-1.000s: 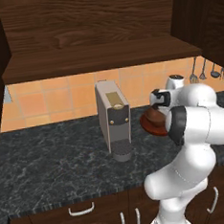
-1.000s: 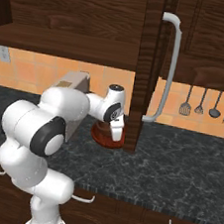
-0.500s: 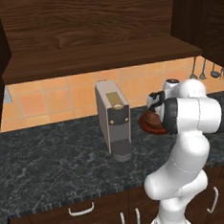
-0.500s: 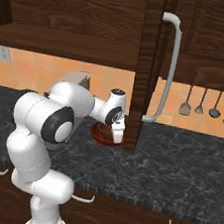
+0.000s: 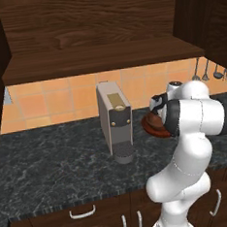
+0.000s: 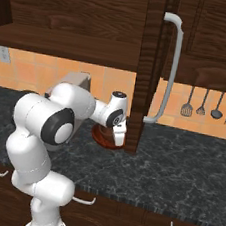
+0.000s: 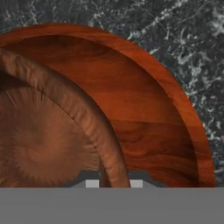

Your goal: Pick up the bowls on the counter and stack them on top of one another in the open cabinet. Place the smaller bowl on top of the larger bowl.

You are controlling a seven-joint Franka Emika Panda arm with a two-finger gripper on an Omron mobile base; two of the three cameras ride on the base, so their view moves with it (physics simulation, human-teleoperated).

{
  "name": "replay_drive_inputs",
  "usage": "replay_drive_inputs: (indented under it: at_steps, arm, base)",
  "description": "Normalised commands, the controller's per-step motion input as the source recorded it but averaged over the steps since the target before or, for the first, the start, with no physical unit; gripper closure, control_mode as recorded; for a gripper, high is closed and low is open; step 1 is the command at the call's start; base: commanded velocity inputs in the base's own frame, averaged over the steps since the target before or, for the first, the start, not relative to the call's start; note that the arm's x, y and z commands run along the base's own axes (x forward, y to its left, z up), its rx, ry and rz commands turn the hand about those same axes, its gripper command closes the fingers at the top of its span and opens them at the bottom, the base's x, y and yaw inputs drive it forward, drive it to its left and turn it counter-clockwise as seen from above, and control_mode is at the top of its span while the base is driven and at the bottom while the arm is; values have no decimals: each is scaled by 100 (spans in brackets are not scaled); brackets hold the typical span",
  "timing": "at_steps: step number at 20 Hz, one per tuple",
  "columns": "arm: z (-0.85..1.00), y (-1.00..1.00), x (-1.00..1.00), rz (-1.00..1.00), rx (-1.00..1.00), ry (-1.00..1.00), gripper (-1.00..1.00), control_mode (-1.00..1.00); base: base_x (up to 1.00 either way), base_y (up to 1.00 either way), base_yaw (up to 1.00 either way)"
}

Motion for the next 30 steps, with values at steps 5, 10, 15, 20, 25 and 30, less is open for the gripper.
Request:
replay_drive_inputs:
  at_steps: [5, 10, 15, 20, 25, 30]
  arm:
    - [8, 0, 0, 0, -2, 0, -100, -100]
    - [34, 0, -22, 0, -1, -3, -100, -100]
    - [6, -23, -78, 0, 4, -13, -100, -100]
    - [21, -80, -30, 6, 1, -1, -100, -100]
    - [0, -26, 5, 6, 1, 1, -100, -100]
    - [-11, 0, 27, 5, 2, 0, -100, -100]
  base:
    - [0, 0, 0]
    - [0, 0, 0]
    - [0, 0, 0]
    - [0, 0, 0]
    - [0, 0, 0]
    - [0, 0, 0]
